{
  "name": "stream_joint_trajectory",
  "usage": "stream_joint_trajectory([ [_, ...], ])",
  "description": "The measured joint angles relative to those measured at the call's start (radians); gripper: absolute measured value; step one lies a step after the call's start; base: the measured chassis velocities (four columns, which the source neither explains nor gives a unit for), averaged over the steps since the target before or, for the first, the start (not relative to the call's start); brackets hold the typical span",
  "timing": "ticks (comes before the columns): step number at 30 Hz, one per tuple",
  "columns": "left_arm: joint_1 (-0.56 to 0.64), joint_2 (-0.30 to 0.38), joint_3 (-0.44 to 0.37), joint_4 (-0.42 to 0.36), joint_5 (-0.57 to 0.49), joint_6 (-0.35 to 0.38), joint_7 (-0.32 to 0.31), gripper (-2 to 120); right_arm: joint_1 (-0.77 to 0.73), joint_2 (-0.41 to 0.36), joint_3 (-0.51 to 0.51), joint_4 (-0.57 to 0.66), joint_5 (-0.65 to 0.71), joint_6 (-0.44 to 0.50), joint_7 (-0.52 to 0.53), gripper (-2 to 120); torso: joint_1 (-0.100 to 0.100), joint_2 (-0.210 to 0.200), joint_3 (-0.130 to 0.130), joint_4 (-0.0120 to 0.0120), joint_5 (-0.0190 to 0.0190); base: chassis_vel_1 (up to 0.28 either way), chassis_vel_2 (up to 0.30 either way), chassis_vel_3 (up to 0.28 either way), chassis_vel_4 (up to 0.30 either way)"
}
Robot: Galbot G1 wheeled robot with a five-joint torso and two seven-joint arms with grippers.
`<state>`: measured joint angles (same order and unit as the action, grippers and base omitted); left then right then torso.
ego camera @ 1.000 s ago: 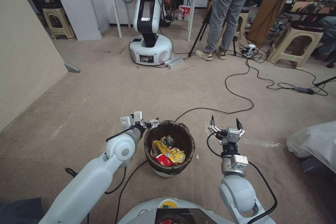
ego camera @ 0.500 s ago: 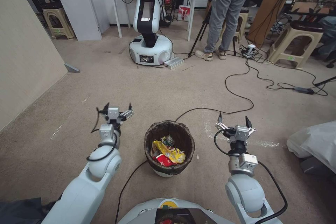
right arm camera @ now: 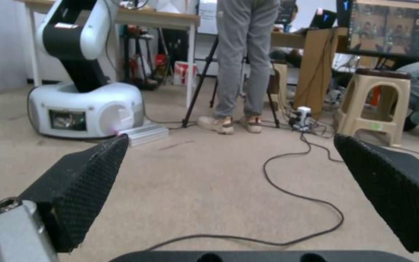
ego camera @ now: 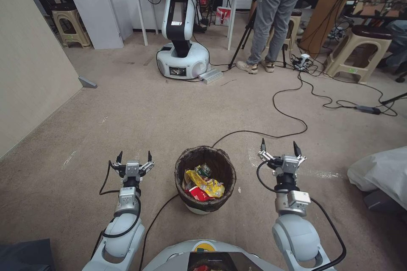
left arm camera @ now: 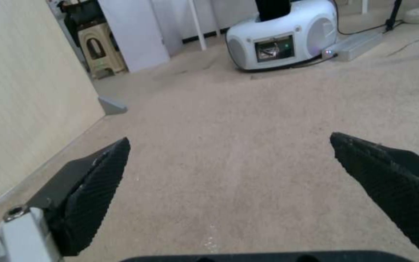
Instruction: Pick up the trash bin, then pick up the garbage from the floor and place it into the trash bin.
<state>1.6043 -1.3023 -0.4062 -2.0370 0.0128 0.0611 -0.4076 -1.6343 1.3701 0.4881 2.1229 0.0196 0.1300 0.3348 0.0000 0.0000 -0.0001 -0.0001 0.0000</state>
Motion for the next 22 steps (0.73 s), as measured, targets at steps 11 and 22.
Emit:
stream_joint_trajectory([
  [11,0.022,-0.03,0.012,-0.007,0.002,-0.01,0.006,100,-0.003,0.011,-0.012,-0.021,-0.033,0.016,0.0,100,0.0,0.0,0.0,0.0,0.0,0.0,0.0,0.0,0.0],
  [22,0.02,-0.029,0.013,-0.008,-0.002,-0.006,0.005,100,-0.003,0.011,-0.012,-0.021,-0.033,0.016,0.001,100,0.0,0.0,0.0,0.0001,0.0,0.0,0.0,0.0,0.0],
])
